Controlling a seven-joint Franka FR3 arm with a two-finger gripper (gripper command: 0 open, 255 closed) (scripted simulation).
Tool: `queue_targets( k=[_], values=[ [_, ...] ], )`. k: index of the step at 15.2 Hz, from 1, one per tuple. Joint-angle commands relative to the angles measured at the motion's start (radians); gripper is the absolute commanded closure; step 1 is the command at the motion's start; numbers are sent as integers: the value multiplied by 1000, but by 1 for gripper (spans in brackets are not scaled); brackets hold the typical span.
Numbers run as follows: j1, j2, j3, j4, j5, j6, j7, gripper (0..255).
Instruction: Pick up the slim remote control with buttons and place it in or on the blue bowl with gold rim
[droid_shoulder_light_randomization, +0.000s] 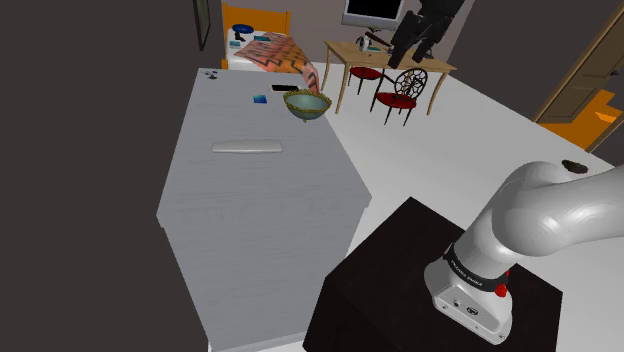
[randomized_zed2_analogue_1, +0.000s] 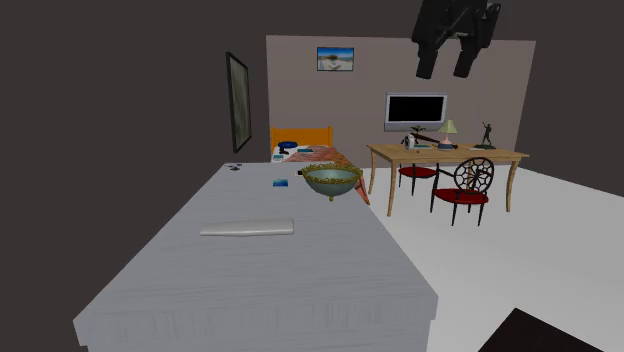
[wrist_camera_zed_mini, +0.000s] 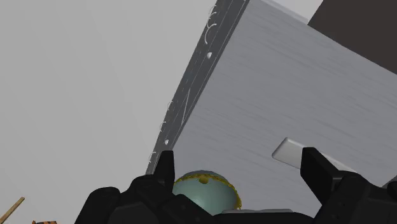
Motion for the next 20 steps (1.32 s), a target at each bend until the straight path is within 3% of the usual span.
queue_targets(
  k=[1, 11, 20],
  values=[
    [0, 0, 0, 0, 0, 0, 0, 0],
    [85, 361, -60, 101, 1, 204, -249, 0],
    [147, 695, -69, 278, 32, 304, -469, 0]
  ],
)
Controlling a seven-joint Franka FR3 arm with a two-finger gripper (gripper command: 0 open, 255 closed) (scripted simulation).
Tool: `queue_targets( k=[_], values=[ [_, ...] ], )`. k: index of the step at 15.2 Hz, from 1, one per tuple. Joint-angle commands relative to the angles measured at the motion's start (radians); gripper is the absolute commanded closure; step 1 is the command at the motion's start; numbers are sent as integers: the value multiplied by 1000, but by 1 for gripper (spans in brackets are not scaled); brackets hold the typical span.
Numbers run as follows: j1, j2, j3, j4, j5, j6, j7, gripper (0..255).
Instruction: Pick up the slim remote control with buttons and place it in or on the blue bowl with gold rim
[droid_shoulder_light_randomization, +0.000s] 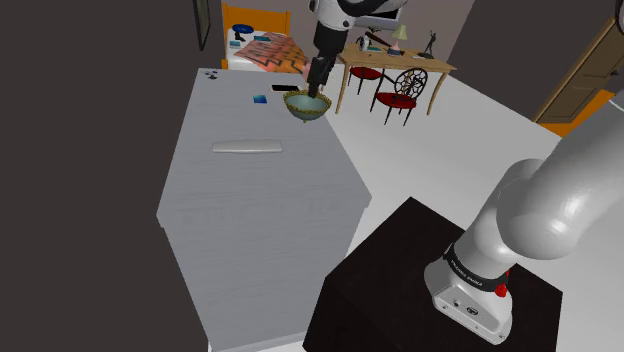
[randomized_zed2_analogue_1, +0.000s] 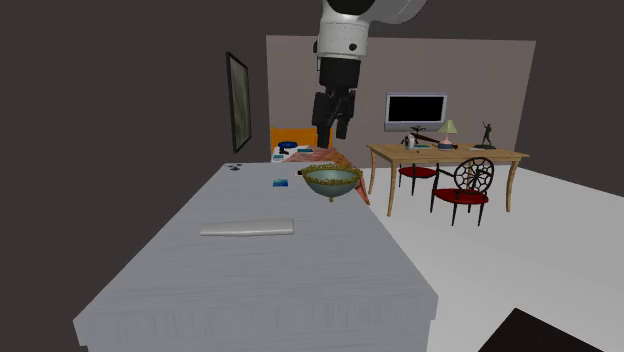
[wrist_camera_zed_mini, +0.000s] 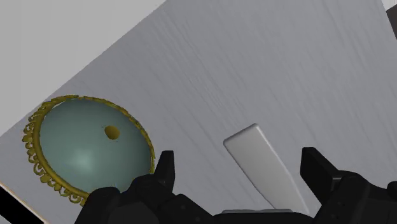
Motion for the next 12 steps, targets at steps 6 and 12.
queue_targets(
  k=[6, 12],
  values=[
    [34, 255, 24, 167, 19, 41, -158, 0],
    [58, 467, 61, 341, 16, 36, -272, 0]
  ],
)
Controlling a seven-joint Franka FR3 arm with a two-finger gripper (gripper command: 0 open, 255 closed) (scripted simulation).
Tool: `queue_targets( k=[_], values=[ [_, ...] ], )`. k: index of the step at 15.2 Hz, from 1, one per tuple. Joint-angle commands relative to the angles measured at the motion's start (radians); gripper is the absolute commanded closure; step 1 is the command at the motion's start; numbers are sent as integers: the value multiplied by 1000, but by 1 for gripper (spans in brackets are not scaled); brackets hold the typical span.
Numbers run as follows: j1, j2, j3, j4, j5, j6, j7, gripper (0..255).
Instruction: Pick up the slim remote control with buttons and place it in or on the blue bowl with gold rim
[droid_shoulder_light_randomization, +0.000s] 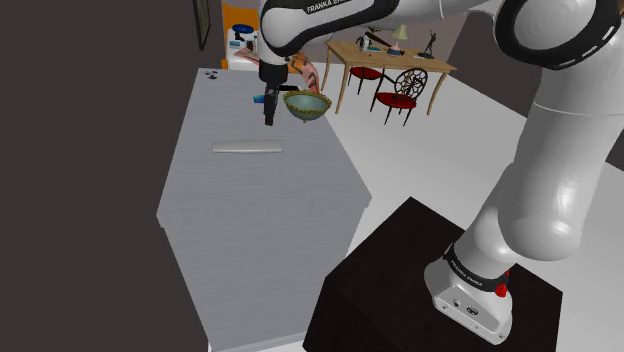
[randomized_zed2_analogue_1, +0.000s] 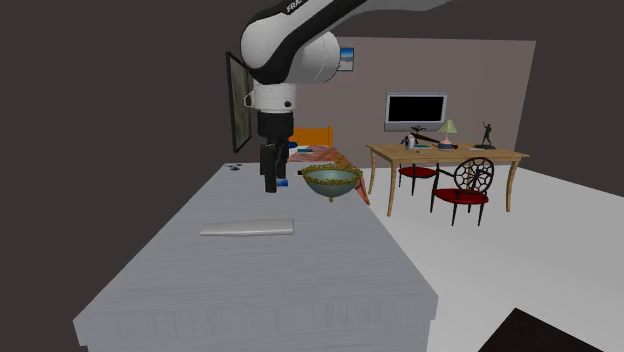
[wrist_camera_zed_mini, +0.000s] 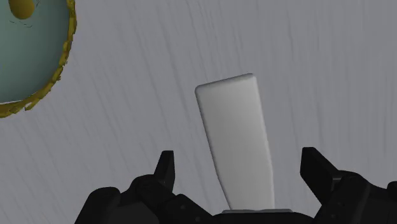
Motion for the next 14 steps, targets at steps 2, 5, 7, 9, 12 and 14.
queue_targets(
  k=[2, 5, 7, 9, 12, 14],
  values=[
    [15, 103, 21, 90, -8, -9, -54, 0],
    [31, 208, 41, 189, -20, -25, -103, 0],
    [40, 253, 49, 233, -27, -33, -124, 0],
    [40, 262, 48, 220, -28, -11, -123, 0],
    [40, 277, 48, 202, -29, 22, -122, 0],
    [40, 291, 47, 189, -30, 49, -122, 0]
  ],
)
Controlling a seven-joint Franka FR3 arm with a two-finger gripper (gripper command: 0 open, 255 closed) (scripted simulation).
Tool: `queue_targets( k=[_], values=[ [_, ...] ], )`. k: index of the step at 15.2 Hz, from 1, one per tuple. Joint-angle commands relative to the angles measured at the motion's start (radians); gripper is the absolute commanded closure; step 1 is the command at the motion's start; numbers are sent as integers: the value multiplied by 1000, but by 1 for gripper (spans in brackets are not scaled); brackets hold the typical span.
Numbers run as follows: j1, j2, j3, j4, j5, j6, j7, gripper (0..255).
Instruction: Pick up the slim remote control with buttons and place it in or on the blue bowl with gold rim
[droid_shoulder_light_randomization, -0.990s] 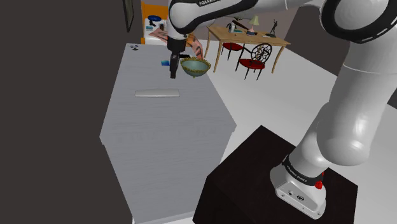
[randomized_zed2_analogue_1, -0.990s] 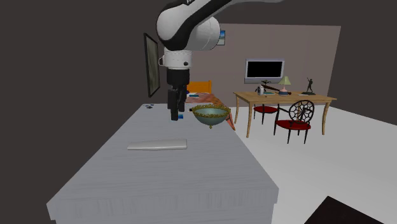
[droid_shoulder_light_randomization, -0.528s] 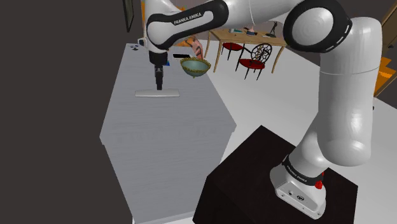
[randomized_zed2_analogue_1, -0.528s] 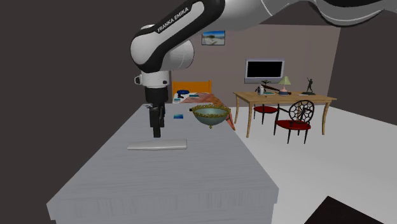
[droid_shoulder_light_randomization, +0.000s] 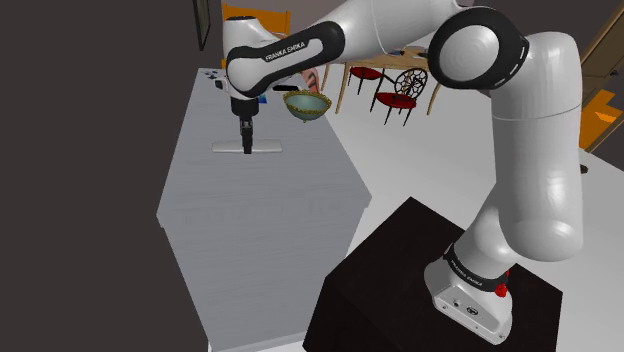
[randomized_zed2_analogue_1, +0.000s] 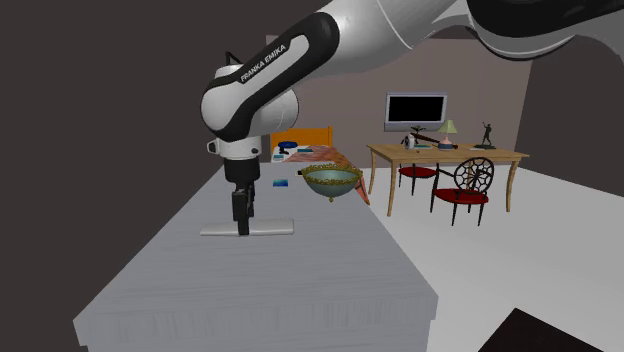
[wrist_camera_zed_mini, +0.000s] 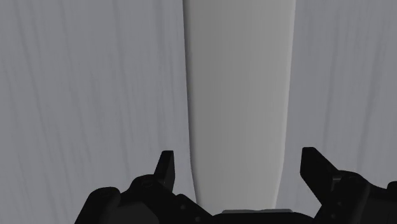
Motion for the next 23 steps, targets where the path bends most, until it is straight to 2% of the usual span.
queue_targets(
  k=[1, 8, 9, 18, 23],
  values=[
    [1, 9, 0, -5, -1, 14, 2, 0],
    [1, 9, 0, -4, -1, 13, 1, 0],
    [1, 9, 0, -4, -1, 13, 1, 255],
    [1, 9, 0, -4, -1, 14, 2, 255],
    [1, -18, 1, 23, 1, -40, 0, 255]
  ],
)
